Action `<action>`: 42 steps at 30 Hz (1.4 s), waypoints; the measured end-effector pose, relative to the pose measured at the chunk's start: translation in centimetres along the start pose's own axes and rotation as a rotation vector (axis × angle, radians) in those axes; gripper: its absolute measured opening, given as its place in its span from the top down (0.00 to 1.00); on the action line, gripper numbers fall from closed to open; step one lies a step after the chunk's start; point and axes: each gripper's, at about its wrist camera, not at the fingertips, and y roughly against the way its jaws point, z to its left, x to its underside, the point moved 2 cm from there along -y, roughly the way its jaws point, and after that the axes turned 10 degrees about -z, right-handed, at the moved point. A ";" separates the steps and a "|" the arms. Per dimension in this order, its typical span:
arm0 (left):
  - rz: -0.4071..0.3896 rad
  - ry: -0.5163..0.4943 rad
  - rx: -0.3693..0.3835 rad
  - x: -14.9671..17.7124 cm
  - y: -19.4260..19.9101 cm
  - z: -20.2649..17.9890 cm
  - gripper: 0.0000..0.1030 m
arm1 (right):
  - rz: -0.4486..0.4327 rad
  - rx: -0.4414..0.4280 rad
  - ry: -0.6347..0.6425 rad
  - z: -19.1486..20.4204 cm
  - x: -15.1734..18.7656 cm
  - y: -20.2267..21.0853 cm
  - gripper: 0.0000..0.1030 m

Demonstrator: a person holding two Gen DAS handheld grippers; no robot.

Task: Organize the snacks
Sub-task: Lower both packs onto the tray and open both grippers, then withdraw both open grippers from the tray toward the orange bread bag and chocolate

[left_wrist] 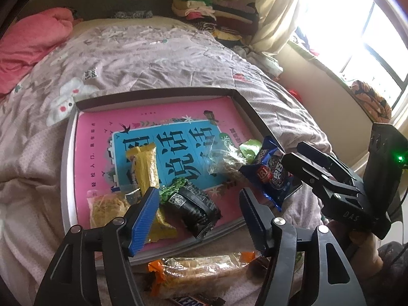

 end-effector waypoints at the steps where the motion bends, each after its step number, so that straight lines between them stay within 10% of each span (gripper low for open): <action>1: -0.004 0.000 -0.001 0.0 0.2 0.0 0.34 | -0.002 -0.002 0.000 0.0 -0.1 0.1 0.20; 42: -0.048 -0.007 -0.078 0.6 6.1 0.5 0.30 | -0.015 -0.167 0.110 4.8 -0.9 4.9 0.17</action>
